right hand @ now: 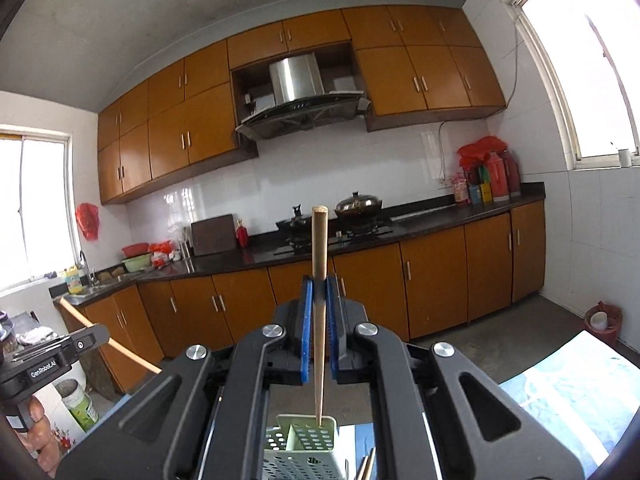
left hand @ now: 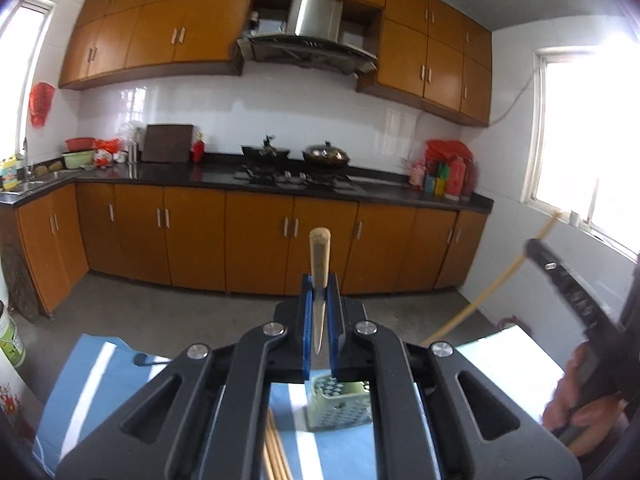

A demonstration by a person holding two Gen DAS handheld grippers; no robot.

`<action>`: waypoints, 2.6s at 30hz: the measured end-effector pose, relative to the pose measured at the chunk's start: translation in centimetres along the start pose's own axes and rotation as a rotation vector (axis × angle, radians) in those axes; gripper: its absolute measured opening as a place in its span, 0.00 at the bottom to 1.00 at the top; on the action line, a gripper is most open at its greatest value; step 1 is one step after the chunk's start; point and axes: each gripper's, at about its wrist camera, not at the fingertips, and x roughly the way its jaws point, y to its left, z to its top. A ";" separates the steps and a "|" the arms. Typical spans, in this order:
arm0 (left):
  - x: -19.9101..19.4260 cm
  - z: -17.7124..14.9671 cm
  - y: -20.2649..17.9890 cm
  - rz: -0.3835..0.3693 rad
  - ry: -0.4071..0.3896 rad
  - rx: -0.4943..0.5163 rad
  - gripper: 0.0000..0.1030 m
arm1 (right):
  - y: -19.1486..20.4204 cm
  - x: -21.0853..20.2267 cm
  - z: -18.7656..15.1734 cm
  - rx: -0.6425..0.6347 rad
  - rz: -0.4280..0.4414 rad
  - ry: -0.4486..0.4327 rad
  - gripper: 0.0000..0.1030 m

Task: Organize utensils
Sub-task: 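Lift the chopsticks with both grippers and carry them upright above the green holder, then open both grippers to drop the chopsticks into the green holder, then close the left gripper on another chopstick while the right gripper grasps one too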

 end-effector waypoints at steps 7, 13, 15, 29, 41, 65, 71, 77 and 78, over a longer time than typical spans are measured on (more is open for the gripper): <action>2.5 -1.9 -1.1 -0.026 0.067 0.017 0.07 | 0.1 2.4 -2.9 0.004 -0.009 0.101 0.07; 5.1 -3.7 -1.1 -0.034 0.107 0.008 0.07 | 0.0 3.7 -5.0 0.017 -0.012 0.176 0.07; 6.2 -4.4 -1.0 -0.029 0.120 0.003 0.07 | 0.1 3.8 -5.6 0.019 -0.013 0.194 0.07; 4.5 -6.0 1.1 0.001 0.133 -0.034 0.31 | -3.1 -1.2 -6.1 0.049 -0.067 0.207 0.49; -0.9 -13.9 6.7 0.148 0.222 -0.073 0.40 | -7.2 -1.5 -19.2 0.046 -0.148 0.637 0.29; 5.0 -26.6 6.0 0.103 0.575 -0.061 0.17 | -7.9 -0.8 -25.5 0.011 -0.292 0.773 0.07; 5.5 -27.2 5.3 0.119 0.582 -0.036 0.12 | -8.1 -0.9 -25.5 0.011 -0.284 0.772 0.08; 5.9 -27.1 6.8 0.185 0.571 -0.044 0.08 | -7.9 -0.8 -25.5 -0.003 -0.258 0.770 0.08; 6.0 -26.9 7.4 0.201 0.568 -0.057 0.08 | -7.7 -0.7 -25.6 -0.006 -0.244 0.772 0.07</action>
